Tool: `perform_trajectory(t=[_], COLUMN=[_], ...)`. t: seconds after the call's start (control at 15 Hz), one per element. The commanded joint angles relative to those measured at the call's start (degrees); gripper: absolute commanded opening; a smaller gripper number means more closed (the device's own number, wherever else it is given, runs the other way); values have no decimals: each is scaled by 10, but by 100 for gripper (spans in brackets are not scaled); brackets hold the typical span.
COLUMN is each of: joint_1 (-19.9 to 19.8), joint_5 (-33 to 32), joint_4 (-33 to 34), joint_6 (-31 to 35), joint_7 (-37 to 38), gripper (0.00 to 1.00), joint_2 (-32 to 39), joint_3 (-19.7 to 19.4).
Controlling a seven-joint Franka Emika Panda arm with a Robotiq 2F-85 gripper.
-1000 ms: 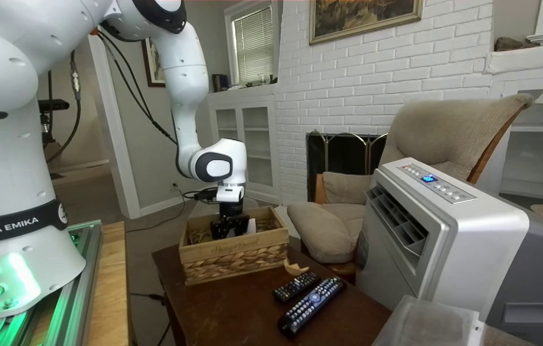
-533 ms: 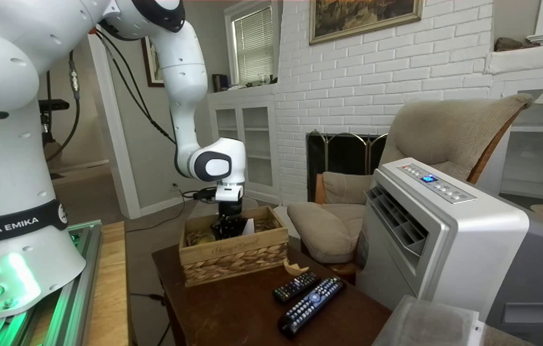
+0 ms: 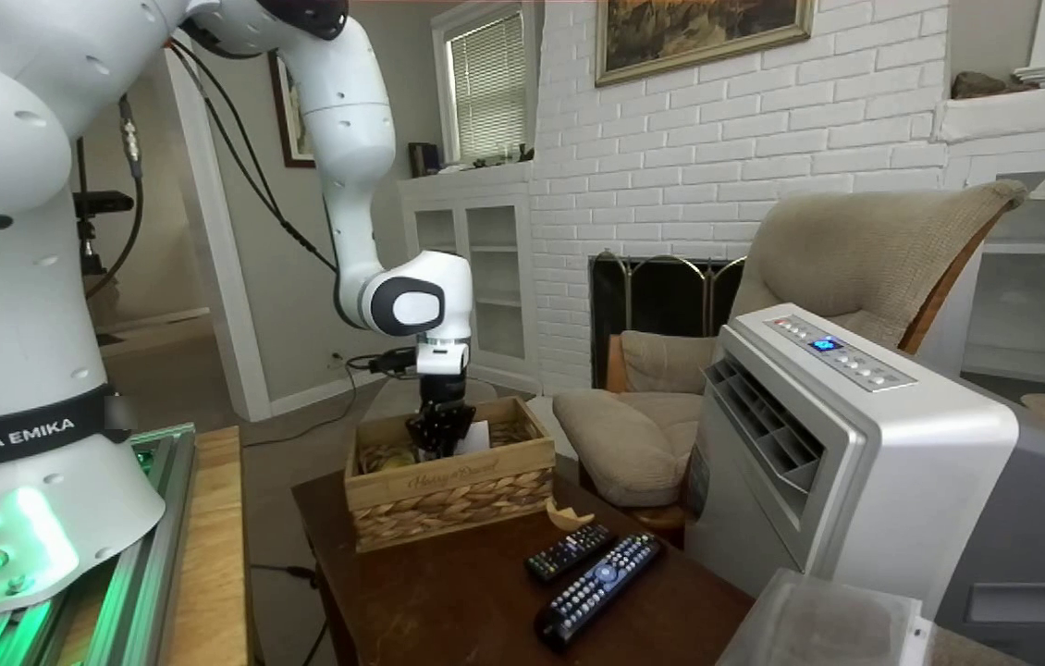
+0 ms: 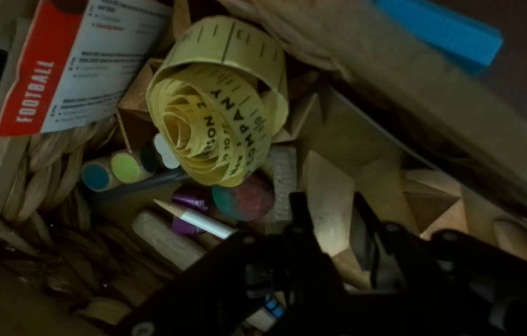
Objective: Remove the black pen from the wooden box, put it on the table, remove the wooden chip from the wooden box and put it on the table
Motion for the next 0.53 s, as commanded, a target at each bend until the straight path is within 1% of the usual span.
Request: perform_trajectory(t=[0.0,0.2,0.27,0.47], joint_1=[-14,-8,-3,-19], joint_5=[-18,-44,-69,-137], joint_4=[-53,-71,-77,-82], joint_6=[-24,-48,-48,-91], joint_7=[-28,-48,-61,-117], gripper=[6,6,6,6], joint_2=[-81,-129,-142,-185], joint_3=[1,-18,-29,-36])
